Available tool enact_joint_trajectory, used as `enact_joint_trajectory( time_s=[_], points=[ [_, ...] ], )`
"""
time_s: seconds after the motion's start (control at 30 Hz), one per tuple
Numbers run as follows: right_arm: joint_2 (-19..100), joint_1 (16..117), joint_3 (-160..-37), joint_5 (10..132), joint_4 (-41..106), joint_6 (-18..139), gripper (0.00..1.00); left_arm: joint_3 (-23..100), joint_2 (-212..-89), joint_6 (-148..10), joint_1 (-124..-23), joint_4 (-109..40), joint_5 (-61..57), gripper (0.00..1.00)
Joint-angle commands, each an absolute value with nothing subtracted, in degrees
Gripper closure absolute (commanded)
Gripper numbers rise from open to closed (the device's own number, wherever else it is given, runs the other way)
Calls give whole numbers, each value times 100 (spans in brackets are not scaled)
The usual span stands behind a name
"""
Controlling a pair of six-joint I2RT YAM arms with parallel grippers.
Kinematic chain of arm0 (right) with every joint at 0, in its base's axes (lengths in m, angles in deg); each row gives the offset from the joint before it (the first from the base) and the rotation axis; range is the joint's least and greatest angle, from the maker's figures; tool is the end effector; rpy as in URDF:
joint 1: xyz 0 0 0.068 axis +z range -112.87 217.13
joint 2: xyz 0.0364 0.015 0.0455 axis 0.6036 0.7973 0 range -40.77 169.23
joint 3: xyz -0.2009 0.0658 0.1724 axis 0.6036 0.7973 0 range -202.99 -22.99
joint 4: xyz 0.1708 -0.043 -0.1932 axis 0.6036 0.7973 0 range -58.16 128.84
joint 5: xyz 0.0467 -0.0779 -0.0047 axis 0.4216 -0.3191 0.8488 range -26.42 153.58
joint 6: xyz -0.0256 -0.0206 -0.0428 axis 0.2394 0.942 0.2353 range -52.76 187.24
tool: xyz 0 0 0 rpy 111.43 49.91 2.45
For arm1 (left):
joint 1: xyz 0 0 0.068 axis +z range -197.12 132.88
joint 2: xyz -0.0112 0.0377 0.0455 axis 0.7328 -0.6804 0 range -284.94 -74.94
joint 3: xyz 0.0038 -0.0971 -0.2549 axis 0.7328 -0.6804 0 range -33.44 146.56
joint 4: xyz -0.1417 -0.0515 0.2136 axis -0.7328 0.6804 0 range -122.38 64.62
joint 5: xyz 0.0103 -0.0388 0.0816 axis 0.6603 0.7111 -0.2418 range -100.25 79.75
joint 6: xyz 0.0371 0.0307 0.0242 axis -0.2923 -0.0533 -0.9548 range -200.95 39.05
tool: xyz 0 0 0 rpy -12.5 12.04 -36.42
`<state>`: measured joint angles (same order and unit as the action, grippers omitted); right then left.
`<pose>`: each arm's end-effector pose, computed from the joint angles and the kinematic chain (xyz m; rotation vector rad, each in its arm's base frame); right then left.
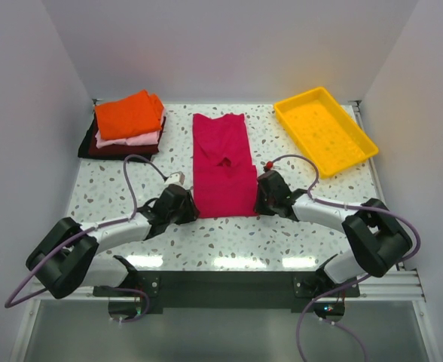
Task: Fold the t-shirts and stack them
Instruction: Fold the tshirt
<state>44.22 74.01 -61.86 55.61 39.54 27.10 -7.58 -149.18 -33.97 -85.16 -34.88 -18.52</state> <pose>0.2225 0.1608 0.1533 0.1298 2.5354 0.3778 0.1858 -0.1390 0.1458 -0.2604 2.4151 -0.5356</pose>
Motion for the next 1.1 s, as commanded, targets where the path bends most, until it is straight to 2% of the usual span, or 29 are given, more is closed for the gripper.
enact_joint_trajectory(
  time_s=[0.0, 0.2, 0.3, 0.4, 0.5, 0.7, 1.07],
  points=[
    [4422, 7466, -6017, 5532, 4388, 2646, 75, -804, -15035, -3349, -8588, -3458, -1904, 57],
    [4449, 7492, -6008, 5541, 4362, 2637, 76, -778, -15167, -3332, -8658, -3326, -2027, 66],
    [4457, 7501, -5990, 5549, 4344, 2637, 76, -795, -15255, -3297, -8711, -3370, -2018, 75],
    [4440, 7518, -5973, 5567, 4335, 2646, 85, -804, -15334, -3288, -8738, -3440, -1975, 85],
    [4440, 7553, -5973, 5558, 4388, 2646, 98, -804, -15361, -3305, -8755, -3475, -1957, 100],
    [4142, 7825, -5859, 5339, 4660, 2593, 100, -883, -14984, -3358, -8817, -3335, -1957, 100],
    [2798, 8423, -5279, 5127, 5530, 2268, 100, -1604, -13209, -3560, -9159, -2764, -1729, 100]
  ],
)
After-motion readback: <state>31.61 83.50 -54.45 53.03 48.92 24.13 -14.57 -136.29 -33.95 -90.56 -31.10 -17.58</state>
